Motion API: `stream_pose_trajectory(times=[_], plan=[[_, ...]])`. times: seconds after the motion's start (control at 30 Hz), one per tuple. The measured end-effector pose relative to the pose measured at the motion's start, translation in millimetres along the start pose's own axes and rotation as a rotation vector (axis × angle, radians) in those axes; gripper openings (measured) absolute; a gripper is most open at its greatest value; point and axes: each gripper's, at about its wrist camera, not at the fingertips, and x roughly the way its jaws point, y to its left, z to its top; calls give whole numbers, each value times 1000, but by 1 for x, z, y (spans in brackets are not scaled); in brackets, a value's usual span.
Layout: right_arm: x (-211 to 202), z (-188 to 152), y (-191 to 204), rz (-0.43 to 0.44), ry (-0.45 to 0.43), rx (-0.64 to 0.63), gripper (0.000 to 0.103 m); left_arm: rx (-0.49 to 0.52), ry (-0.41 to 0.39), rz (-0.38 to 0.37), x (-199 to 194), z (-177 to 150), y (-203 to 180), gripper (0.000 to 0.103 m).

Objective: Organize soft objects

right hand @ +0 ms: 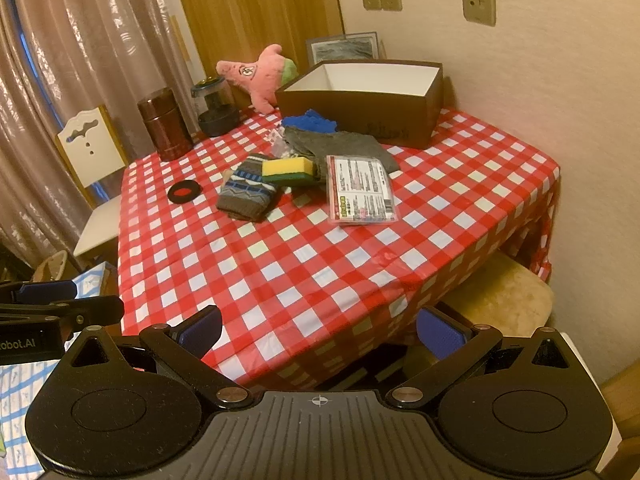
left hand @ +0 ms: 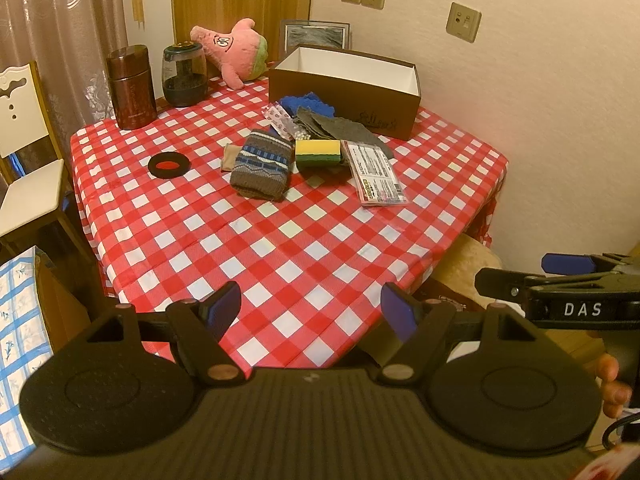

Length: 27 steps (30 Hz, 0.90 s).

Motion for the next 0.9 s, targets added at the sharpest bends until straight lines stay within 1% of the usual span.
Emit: stream_pose_trajectory(times=[0.9], plan=[[7,1,-2,1,2,3,103,2,3,2,0,0,0,75]])
